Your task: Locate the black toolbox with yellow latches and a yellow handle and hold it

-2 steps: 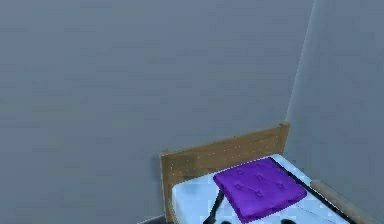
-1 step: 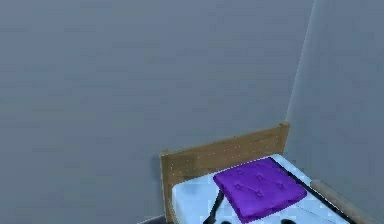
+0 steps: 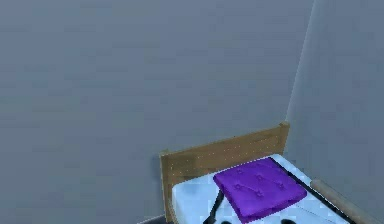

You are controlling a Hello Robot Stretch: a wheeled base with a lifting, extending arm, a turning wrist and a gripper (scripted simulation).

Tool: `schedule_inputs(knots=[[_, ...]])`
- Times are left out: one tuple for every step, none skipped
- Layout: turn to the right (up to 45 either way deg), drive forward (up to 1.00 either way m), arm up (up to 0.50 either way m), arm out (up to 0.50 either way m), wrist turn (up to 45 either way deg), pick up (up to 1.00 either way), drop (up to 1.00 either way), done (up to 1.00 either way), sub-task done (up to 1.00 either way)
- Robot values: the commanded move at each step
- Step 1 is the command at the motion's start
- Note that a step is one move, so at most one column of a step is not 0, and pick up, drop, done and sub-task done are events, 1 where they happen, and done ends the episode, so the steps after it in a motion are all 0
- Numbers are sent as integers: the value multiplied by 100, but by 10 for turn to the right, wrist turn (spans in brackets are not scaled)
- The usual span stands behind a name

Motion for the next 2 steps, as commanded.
schedule_inputs(knots=[[0,0,10,0,0,0,0,0,0],[0,0,0,0,0,0,0,100,0]])
